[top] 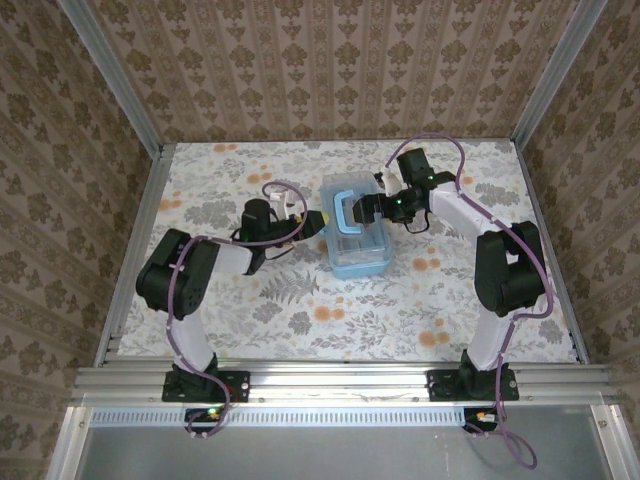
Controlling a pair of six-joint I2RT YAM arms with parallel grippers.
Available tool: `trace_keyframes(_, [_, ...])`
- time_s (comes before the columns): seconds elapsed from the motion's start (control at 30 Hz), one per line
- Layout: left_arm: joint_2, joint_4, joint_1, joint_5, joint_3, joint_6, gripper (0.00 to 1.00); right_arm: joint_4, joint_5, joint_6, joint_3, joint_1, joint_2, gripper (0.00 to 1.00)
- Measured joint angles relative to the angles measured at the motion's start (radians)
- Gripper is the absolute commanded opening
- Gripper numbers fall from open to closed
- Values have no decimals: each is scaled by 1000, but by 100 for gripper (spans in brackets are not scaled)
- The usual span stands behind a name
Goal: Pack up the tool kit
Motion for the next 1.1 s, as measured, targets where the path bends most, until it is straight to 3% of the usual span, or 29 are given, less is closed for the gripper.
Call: trace_keyframes(1.1, [27,158,20,14,-66,-108,47,7,-1,-1,-6,-1,-3,100])
